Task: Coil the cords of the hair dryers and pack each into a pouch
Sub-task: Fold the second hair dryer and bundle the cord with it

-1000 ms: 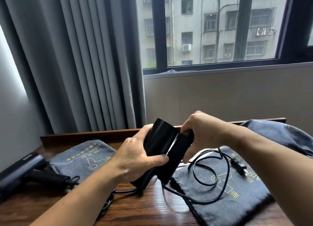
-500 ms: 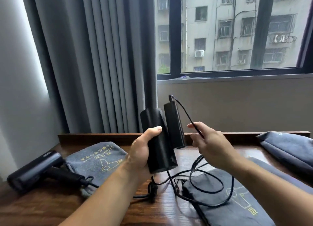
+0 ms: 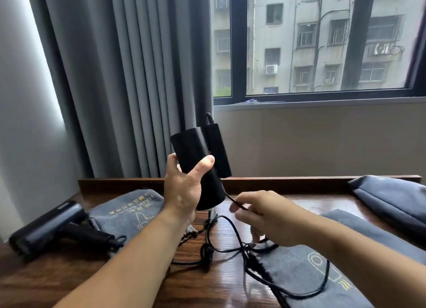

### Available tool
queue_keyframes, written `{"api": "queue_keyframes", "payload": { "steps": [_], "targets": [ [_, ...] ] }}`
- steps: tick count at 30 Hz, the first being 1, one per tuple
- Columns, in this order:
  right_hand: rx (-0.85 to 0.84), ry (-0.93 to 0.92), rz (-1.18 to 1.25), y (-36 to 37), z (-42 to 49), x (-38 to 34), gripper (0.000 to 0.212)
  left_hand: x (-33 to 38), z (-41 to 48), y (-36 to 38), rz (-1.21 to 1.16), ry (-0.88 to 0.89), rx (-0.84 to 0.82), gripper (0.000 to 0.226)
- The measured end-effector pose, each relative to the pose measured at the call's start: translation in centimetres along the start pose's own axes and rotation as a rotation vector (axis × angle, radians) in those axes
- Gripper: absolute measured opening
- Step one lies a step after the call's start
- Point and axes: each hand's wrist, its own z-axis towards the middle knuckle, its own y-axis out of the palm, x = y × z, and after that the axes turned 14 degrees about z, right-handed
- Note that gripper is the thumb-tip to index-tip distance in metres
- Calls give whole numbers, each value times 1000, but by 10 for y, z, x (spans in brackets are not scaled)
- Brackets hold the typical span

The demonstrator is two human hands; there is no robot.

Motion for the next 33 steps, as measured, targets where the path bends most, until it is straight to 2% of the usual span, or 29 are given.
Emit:
{"api": "queue_keyframes", "payload": {
  "steps": [2,5,8,11,15,21,25,27,30,31,33],
  "targets": [
    [-35,-1,15,-6,-3,-6,13,-2,3,-7,282,161,26,63],
    [81,-99,-244,-23,-1,-15,14,-3,6,-18,669,320,19,64],
    [175,-203,-415,-40,4,-27,15,-2,6,-26,830,444,-128,65],
    [184,-225,-468,-55,7,-31,14,-1,2,-32,890,491,-290,68],
    [133,-228,-424,-71,6,-27,5,8,-1,-40,849,425,-452,63],
    [106,-260,-392,-81,11,-17,4,25,6,-52,665,246,-849,58],
    [80,-206,-249,-82,15,-9,13,25,5,-57,327,92,-992,58],
    [101,-220,-247,-72,19,-4,25,20,0,-53,88,14,-971,58],
    [129,-229,-126,-47,21,4,27,16,-8,-39,-190,-94,-827,73],
    [149,-222,-79,-38,20,5,26,18,-13,-32,-232,-138,-751,72],
    [166,-211,-70,-21,20,6,21,23,-20,-17,-318,-202,-588,52]
  ]
}}
